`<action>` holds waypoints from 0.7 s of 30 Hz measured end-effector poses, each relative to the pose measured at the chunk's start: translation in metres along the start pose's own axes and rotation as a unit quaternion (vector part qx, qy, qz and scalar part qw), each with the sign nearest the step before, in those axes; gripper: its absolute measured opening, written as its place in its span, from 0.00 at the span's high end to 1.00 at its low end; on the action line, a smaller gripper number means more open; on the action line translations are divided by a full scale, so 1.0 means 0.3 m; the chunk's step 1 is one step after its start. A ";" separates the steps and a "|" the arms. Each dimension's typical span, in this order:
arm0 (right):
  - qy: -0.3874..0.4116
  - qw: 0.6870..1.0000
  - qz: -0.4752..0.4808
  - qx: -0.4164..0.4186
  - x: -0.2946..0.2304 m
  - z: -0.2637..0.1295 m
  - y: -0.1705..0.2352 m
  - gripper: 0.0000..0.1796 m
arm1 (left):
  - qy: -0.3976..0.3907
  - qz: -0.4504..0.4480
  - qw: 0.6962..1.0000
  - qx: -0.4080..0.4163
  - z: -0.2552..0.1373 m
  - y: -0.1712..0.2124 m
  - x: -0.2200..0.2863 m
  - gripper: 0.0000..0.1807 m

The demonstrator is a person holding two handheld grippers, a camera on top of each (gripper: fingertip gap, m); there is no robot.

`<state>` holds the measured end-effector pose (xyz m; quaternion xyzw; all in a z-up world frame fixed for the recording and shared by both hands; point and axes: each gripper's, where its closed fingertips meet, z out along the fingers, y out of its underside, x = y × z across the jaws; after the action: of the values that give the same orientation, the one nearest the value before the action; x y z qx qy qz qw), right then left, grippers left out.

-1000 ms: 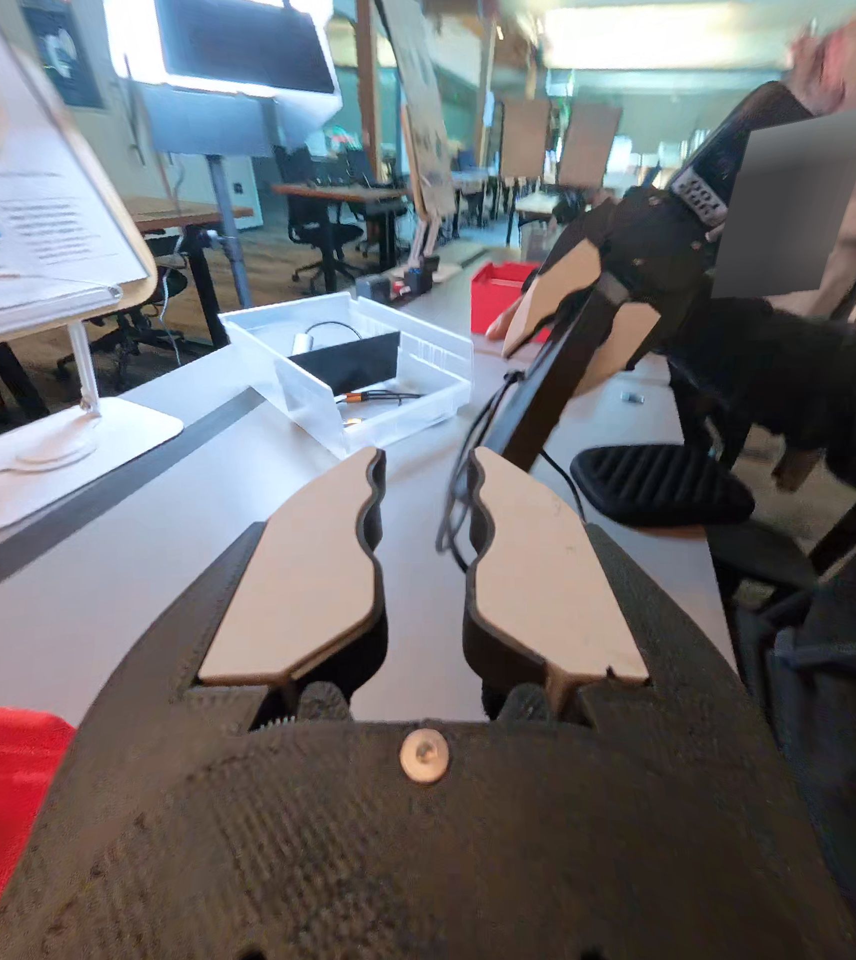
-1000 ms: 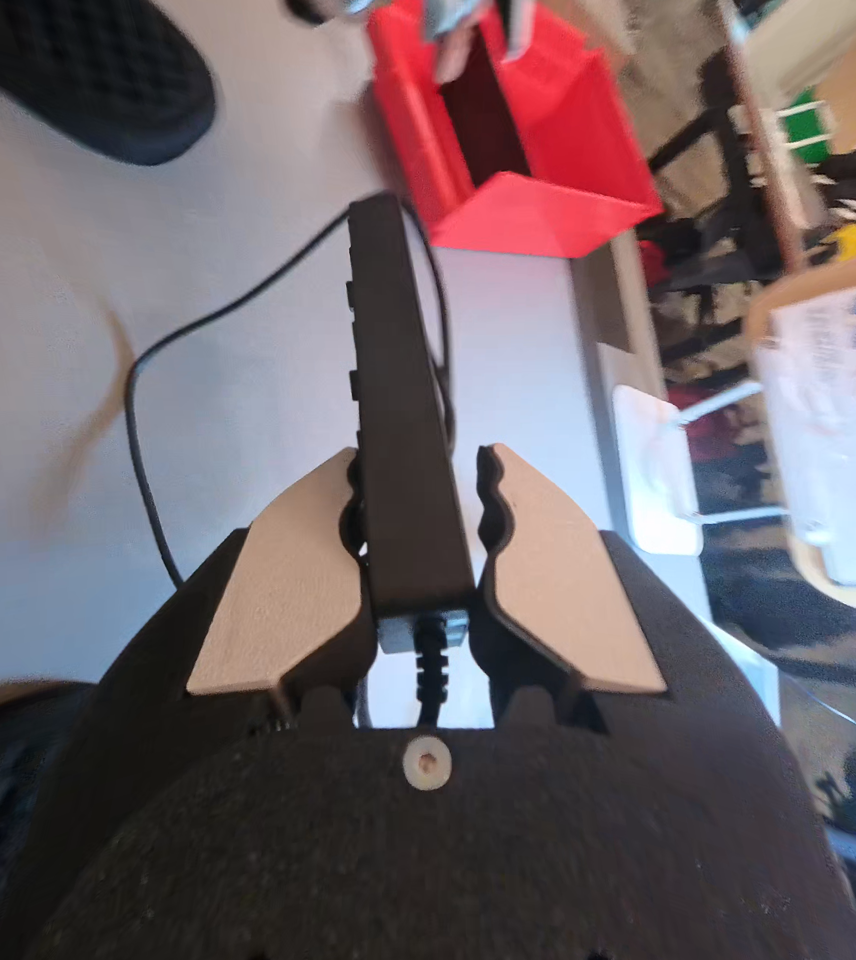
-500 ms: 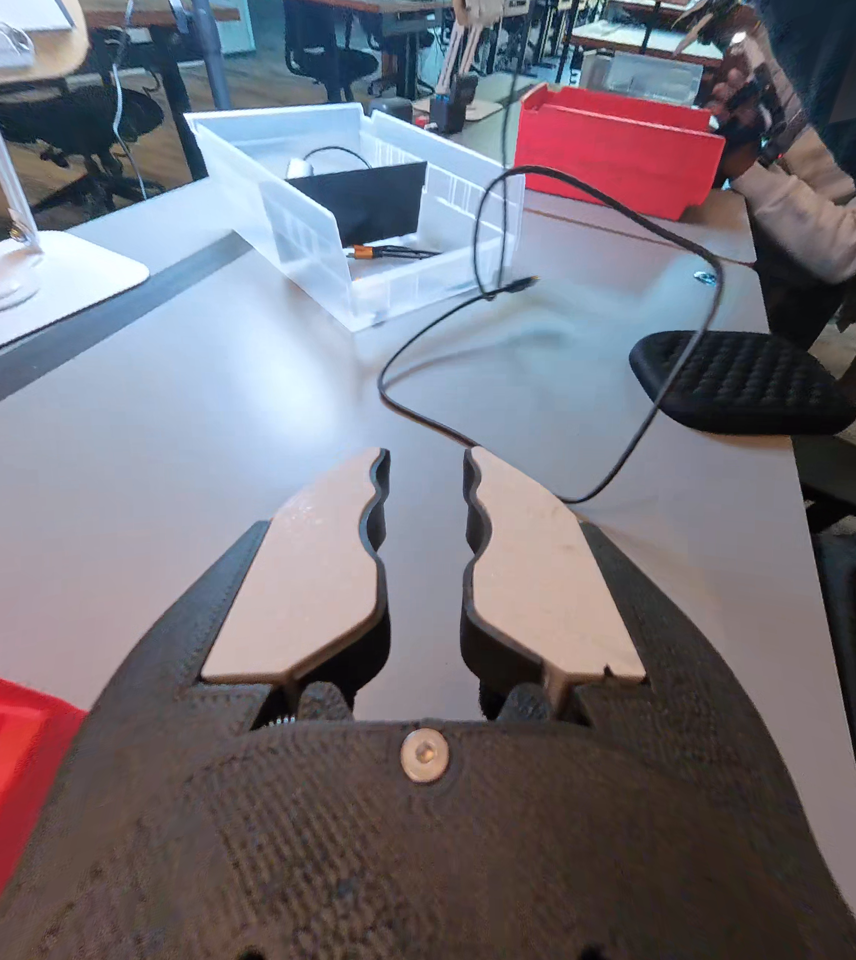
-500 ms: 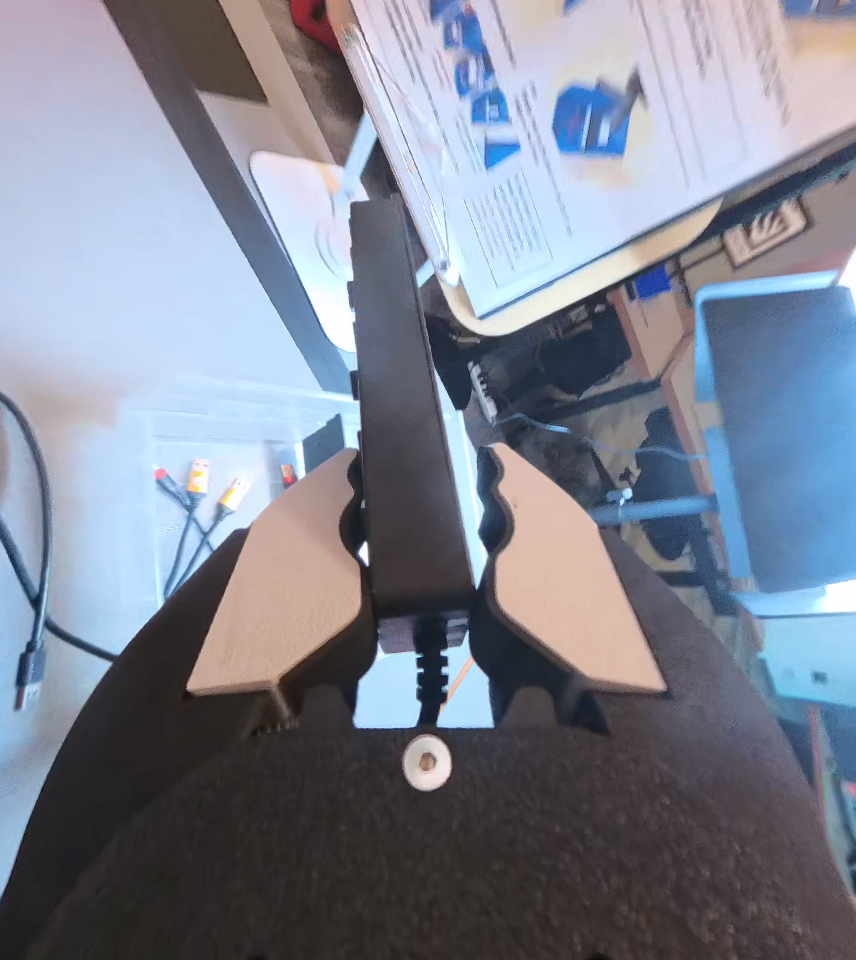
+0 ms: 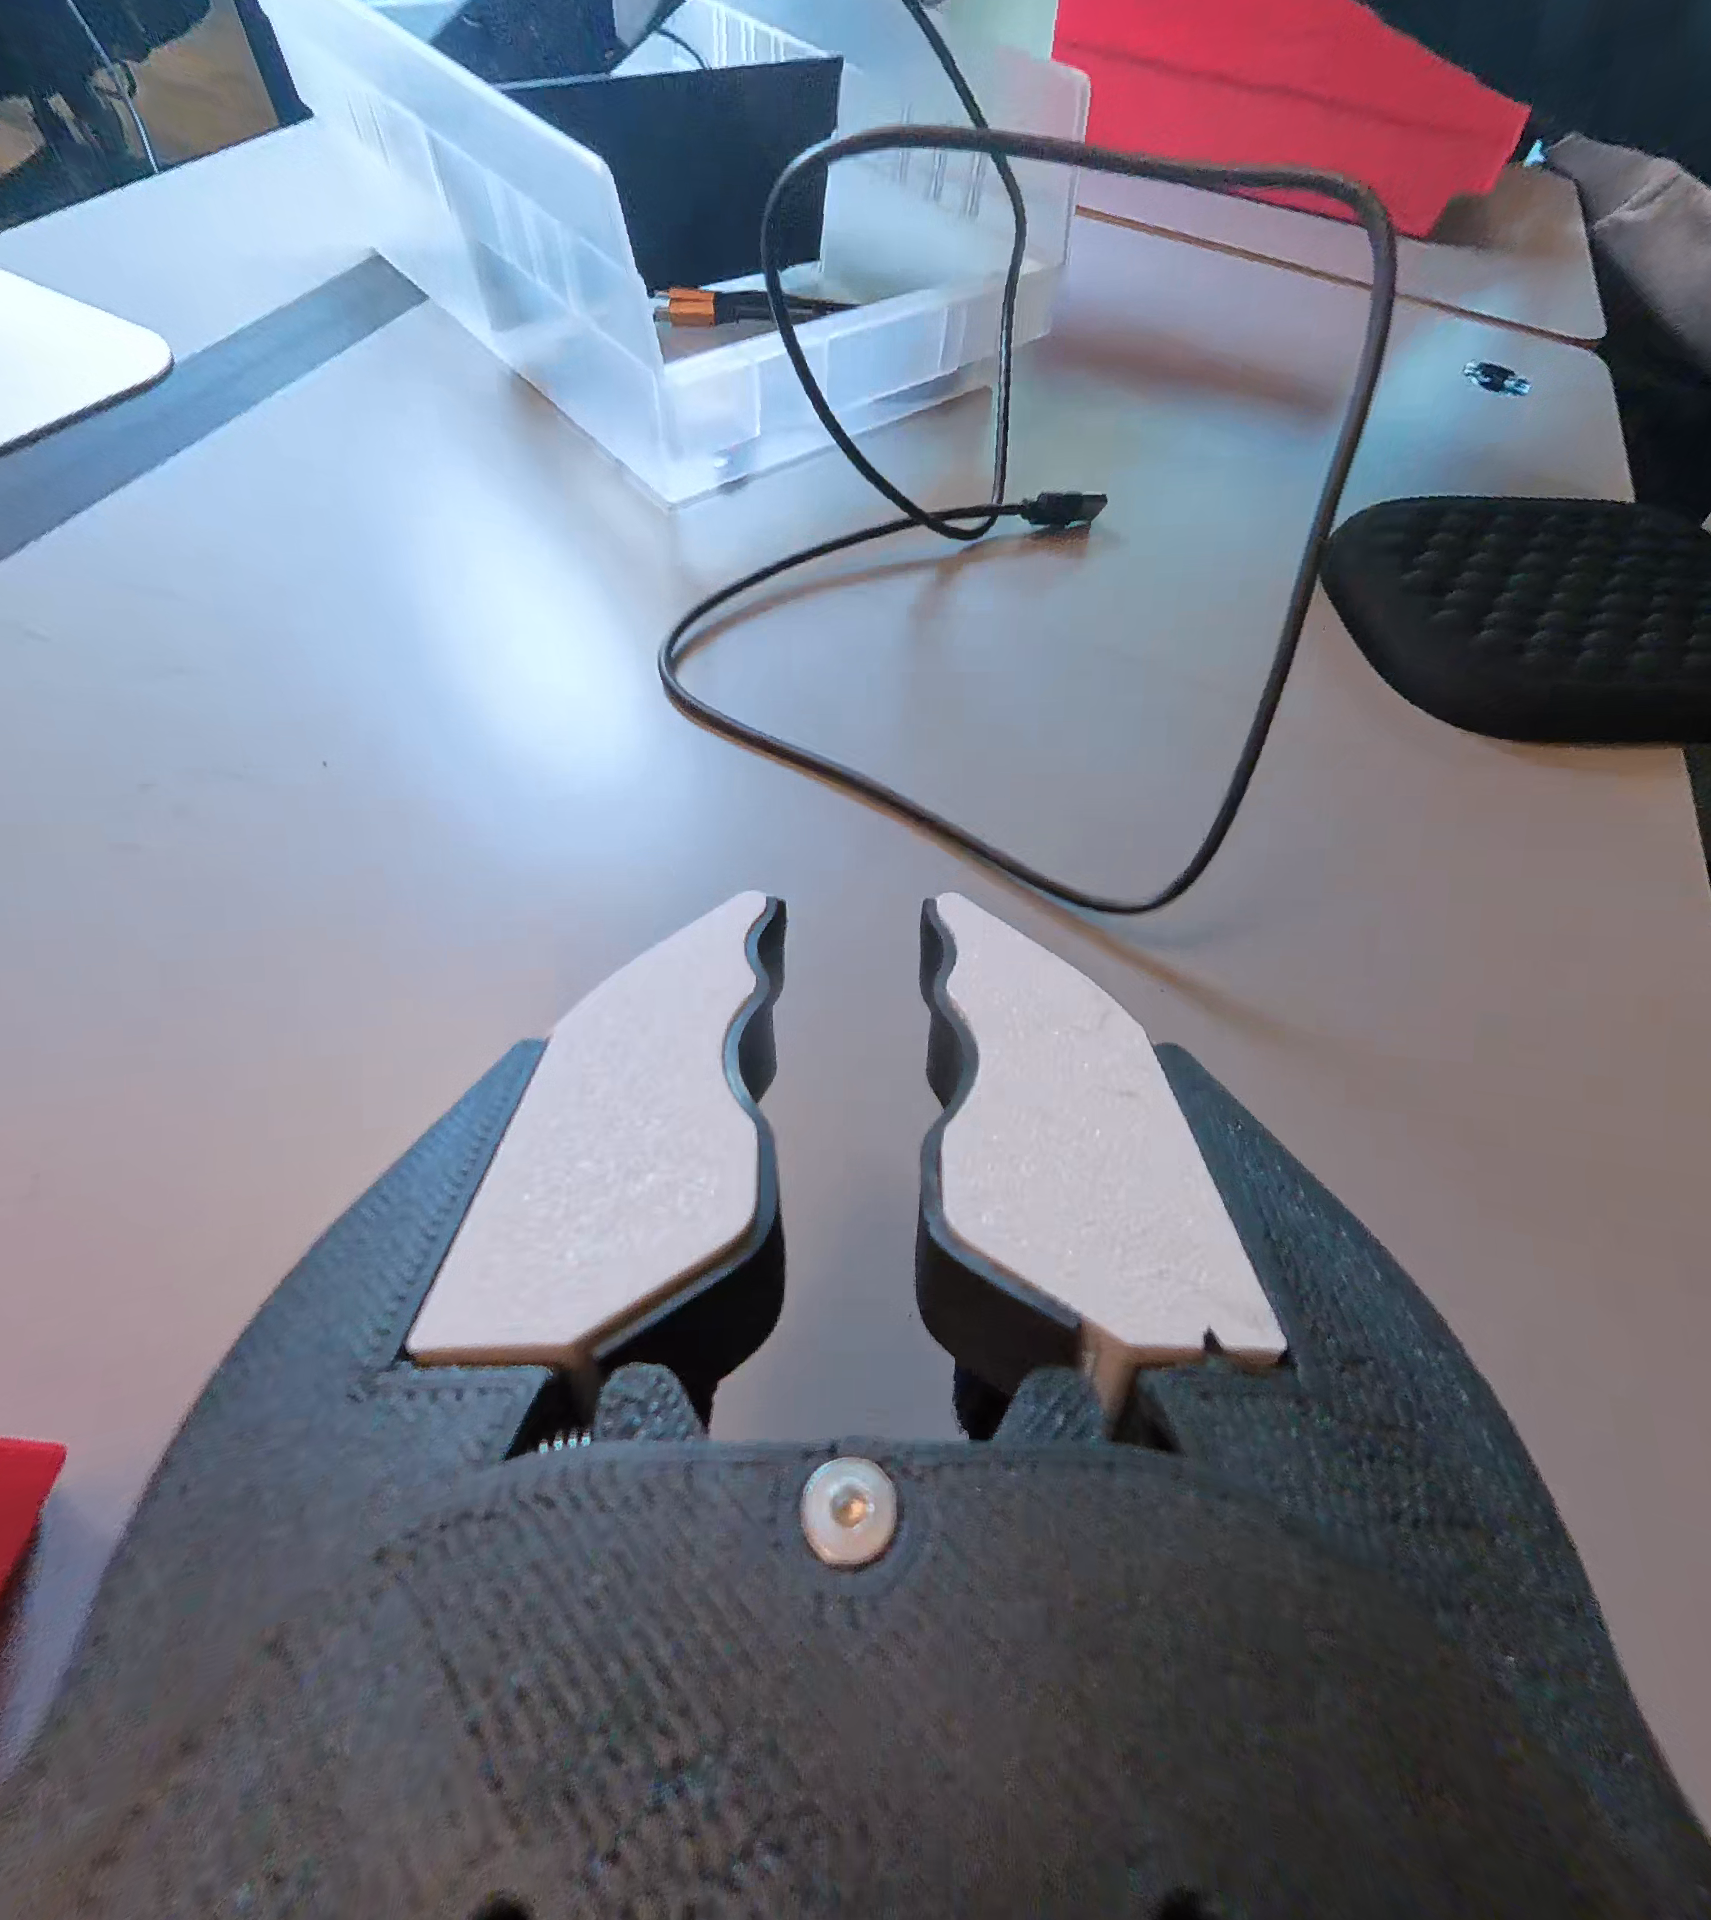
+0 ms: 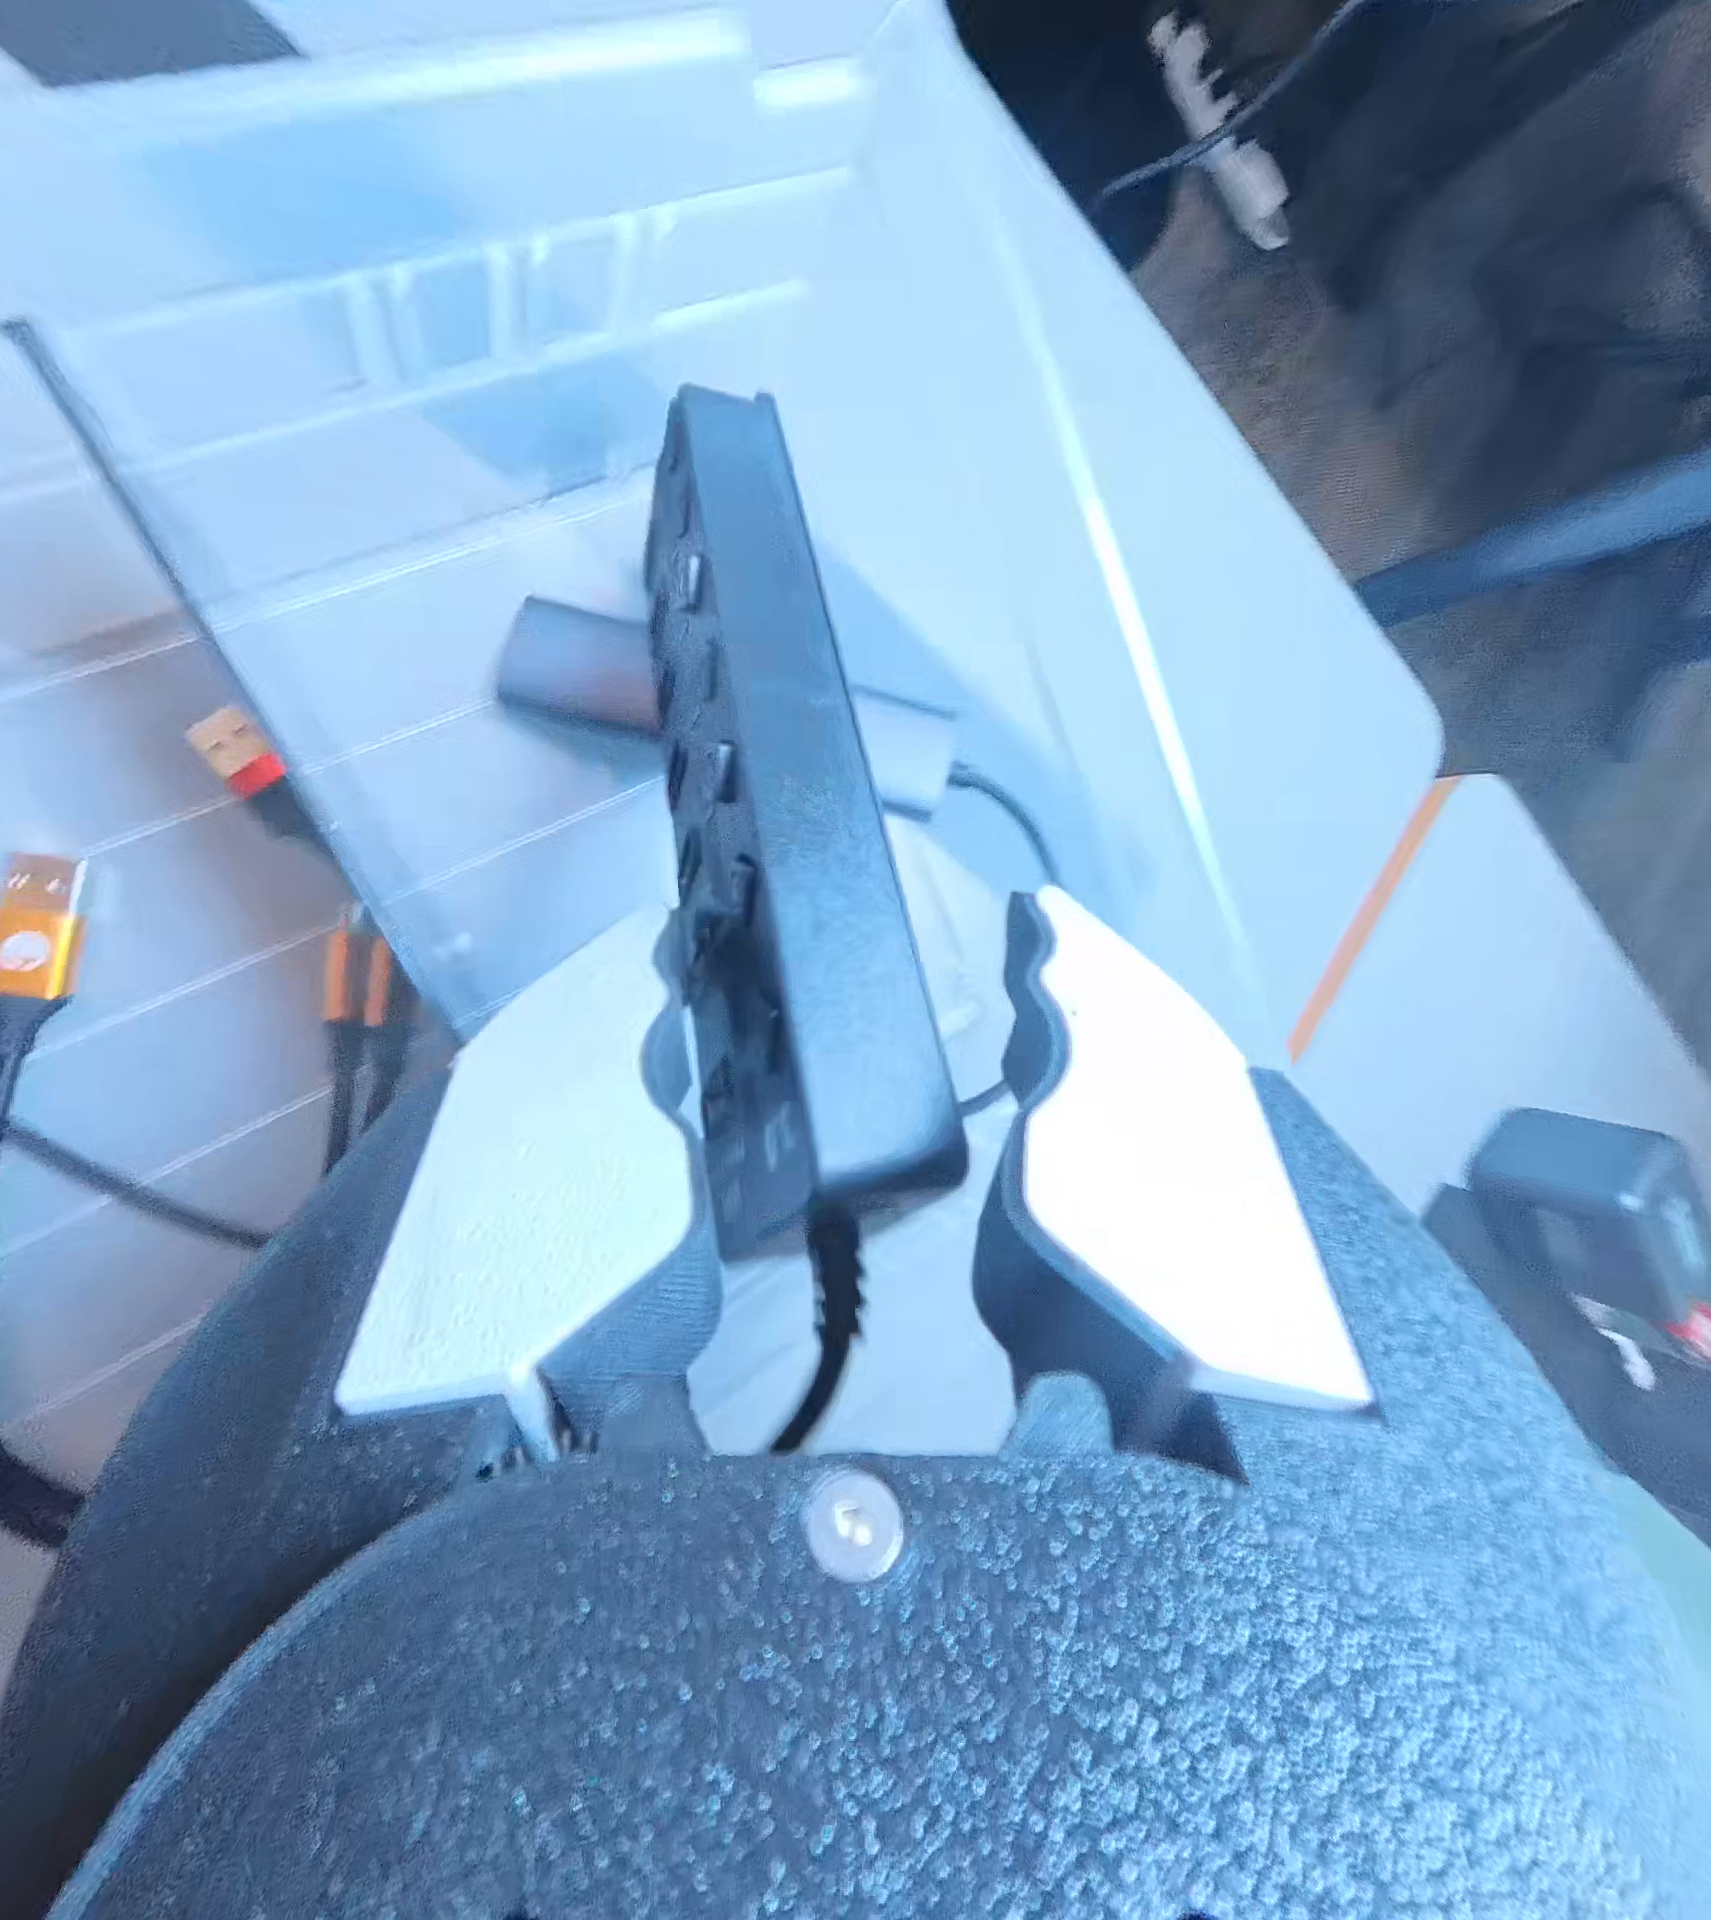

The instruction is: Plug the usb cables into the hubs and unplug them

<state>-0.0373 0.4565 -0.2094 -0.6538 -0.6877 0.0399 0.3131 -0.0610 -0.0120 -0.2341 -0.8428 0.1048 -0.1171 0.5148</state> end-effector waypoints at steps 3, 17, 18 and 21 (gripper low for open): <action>0.065 0.997 -0.041 0.032 0.037 -0.092 -0.059 0.63 | 0.002 0.001 1.000 -0.002 0.004 0.005 0.002 0.86; -0.202 0.941 -0.272 0.009 -0.844 -0.415 0.224 0.69 | -0.002 0.022 1.000 -0.002 -0.005 -0.017 0.020 0.86; -0.197 0.947 -0.255 0.002 -0.871 -0.371 0.239 0.70 | 0.000 0.023 1.000 -0.002 -0.003 -0.018 0.023 0.86; -0.192 0.965 -0.178 -0.021 -0.905 -0.260 0.239 0.73 | 0.005 0.020 1.000 -0.006 0.004 -0.012 0.031 0.86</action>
<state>0.0492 0.1880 -0.2829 -0.5070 -0.8412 0.0936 0.1631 -0.0516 -0.0122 -0.2306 -0.8428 0.1249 -0.1108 0.5116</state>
